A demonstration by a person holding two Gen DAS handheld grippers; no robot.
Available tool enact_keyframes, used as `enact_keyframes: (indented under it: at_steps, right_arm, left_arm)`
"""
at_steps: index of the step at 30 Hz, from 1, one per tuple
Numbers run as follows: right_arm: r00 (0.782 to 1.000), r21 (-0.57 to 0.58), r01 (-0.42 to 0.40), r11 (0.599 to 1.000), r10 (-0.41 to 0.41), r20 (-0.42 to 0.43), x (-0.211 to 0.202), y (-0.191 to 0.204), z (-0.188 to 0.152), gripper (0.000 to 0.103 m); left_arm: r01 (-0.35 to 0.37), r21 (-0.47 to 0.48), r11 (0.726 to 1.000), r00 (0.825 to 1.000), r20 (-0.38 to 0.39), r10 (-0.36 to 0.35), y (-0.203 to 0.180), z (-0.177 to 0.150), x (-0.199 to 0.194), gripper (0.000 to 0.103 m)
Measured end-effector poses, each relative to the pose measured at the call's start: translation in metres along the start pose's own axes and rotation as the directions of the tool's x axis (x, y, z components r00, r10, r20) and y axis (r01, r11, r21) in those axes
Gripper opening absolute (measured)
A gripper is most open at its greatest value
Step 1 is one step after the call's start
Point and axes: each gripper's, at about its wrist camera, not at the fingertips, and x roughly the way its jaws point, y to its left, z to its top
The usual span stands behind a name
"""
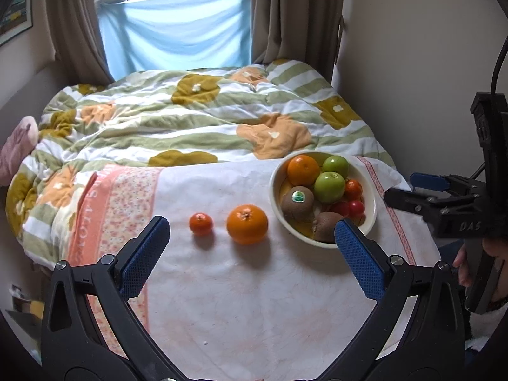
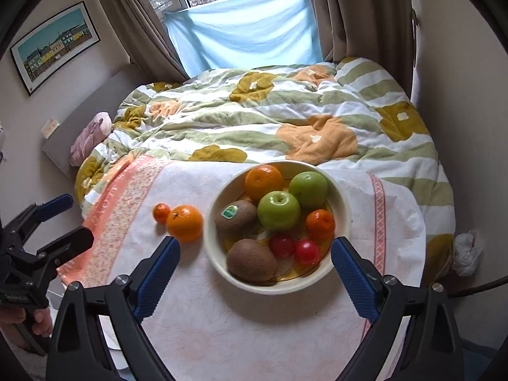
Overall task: Organize fruits
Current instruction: 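Withdraw both tools from the bowl toward the remaining orange and tangerine, then grasp the small tangerine with the left tool while the right tool grasps the large orange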
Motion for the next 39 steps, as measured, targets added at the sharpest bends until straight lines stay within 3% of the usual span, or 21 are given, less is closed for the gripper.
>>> enact_keyframes:
  at_steps: [9, 14, 22, 28, 39]
  right_arm:
    - [0.995, 0.040, 0.079, 0.996, -0.081, 0.058, -0.018, 0.046, -0.007, 0.095]
    - [0.989, 0.072, 0.115, 0.991, -0.121, 0.082, -0.015, 0.075, -0.012, 0.095]
    - [0.983, 0.163, 0.164, 0.973, -0.175, 0.051, 0.014, 0.112, -0.018, 0.095]
    - [0.979, 0.280, 0.187, 0.942, -0.201, 0.022, 0.044, 0.119, -0.025, 0.095]
    - [0.976, 0.373, 0.210, 0.904, -0.219, -0.018, 0.104, 0.131, -0.033, 0.095]
  left_arm:
    - [0.015, 0.032, 0.999, 1.000, -0.012, -0.015, 0.054, -0.006, -0.010, 0.103]
    - [0.051, 0.079, 0.996, 0.998, -0.025, -0.049, 0.080, -0.006, -0.006, 0.103]
    - [0.145, 0.139, 0.980, 0.988, -0.067, -0.137, 0.113, -0.008, 0.020, 0.103]
    - [0.206, 0.203, 0.957, 0.975, -0.120, -0.184, 0.128, -0.013, 0.061, 0.103]
    - [0.307, 0.329, 0.893, 0.948, -0.191, -0.256, 0.121, -0.022, 0.127, 0.102]
